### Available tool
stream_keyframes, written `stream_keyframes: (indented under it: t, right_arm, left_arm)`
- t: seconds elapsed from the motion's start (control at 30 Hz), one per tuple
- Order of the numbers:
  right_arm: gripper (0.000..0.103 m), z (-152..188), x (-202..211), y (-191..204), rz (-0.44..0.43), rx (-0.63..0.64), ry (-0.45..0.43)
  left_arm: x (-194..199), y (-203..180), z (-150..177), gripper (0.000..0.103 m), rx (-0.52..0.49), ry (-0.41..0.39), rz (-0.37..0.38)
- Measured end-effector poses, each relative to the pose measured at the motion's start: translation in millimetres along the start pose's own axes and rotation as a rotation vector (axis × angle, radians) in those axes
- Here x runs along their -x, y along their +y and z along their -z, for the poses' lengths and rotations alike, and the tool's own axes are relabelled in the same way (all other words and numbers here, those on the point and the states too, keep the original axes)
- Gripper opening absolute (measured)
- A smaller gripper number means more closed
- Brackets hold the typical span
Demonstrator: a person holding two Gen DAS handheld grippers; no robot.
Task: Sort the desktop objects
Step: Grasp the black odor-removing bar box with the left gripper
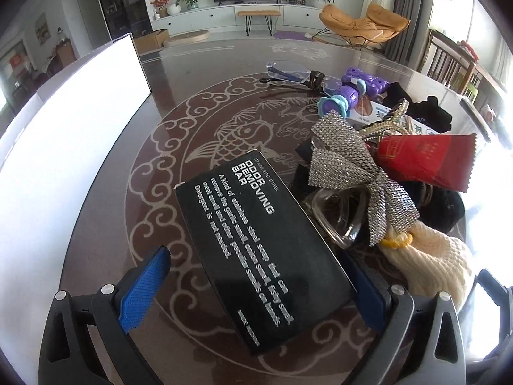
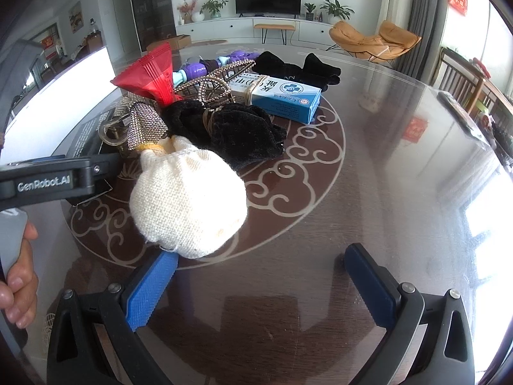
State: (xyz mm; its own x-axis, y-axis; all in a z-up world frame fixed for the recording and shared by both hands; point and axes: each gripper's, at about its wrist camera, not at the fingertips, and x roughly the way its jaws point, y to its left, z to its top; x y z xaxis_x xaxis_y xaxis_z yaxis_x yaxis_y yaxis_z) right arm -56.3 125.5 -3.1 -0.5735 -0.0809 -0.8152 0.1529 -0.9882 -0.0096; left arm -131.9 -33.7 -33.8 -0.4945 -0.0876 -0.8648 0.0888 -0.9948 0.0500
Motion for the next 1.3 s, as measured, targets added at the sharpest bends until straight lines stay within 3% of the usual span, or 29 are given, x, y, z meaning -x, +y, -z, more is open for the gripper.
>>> stream_keyframes:
  t: [0.07, 0.17, 0.33, 0.4, 0.47, 0.5, 0.57, 0.9, 1.17, 1.3]
  right_arm:
    - [0.103, 1, 1, 0, 0.000, 0.000, 0.000]
    - [0.103, 1, 1, 0, 0.000, 0.000, 0.000]
    - [0.103, 1, 1, 0, -0.001, 0.000, 0.000]
    - [0.103, 0, 0, 0, -0.001, 0.000, 0.000]
    - [0.103, 1, 0, 0, -0.001, 0.000, -0.001]
    - [0.103, 1, 1, 0, -0.001, 0.000, 0.000]
    - [0.103, 1, 1, 0, -0.001, 0.000, -0.001]
    - [0.103, 1, 1, 0, -0.001, 0.000, -0.001]
    - [0.103, 2, 1, 0, -0.005, 0.009, 0.002]
    - [0.103, 12, 11, -3, -0.055, 0.067, 0.058]
  left_arm:
    - [-8, 1, -7, 0.103, -0.017, 0.020, -0.010]
    - [-17, 12, -15, 0.103, -0.008, 0.036, 0.068]
    - [-20, 19, -23, 0.103, -0.116, 0.060, 0.117]
    - [-20, 27, -24, 0.103, -0.110, 0.079, 0.112]
    - [-15, 38, -21, 0.092, -0.095, 0.040, 0.105]
    - [-11, 41, -19, 0.074, -0.103, 0.011, 0.112]
    - [-1, 45, -13, 0.058, -0.122, -0.012, 0.119]
    - [37, 71, 70, 0.061, -0.148, -0.107, 0.141]
    - [34, 79, 73, 0.066, -0.138, -0.145, 0.164]
    - [33, 75, 77, 0.073, -0.142, -0.142, 0.157]
